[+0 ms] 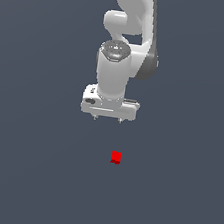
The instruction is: Pick up the red cube and move it to a goal position.
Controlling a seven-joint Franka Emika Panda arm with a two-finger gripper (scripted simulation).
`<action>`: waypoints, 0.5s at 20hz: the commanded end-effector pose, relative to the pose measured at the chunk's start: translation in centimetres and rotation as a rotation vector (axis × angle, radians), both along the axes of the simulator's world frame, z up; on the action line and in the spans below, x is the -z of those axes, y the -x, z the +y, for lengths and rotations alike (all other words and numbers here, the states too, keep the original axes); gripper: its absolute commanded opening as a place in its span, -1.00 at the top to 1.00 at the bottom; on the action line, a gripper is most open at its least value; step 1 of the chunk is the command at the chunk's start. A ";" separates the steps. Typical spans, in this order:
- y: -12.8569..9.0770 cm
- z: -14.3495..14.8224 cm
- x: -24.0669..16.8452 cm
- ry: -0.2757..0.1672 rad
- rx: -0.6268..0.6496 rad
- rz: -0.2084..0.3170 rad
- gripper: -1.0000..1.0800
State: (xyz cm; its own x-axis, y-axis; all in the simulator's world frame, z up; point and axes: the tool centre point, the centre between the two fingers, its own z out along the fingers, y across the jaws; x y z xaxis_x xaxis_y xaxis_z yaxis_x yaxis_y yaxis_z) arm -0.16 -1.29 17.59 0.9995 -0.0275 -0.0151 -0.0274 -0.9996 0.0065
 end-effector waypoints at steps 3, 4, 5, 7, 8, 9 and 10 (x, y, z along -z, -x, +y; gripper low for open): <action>-0.1 0.1 0.1 0.000 0.000 0.000 -0.92; -0.1 0.1 0.2 0.000 0.001 0.000 -0.92; -0.2 0.2 0.4 0.000 0.002 0.000 -0.92; -0.4 0.3 0.8 0.000 0.005 -0.001 -0.92; -0.6 0.5 1.1 0.000 0.006 -0.001 -0.92; -0.8 0.6 1.4 -0.001 0.008 -0.001 -0.92; -1.0 0.7 1.8 -0.001 0.010 -0.002 -0.92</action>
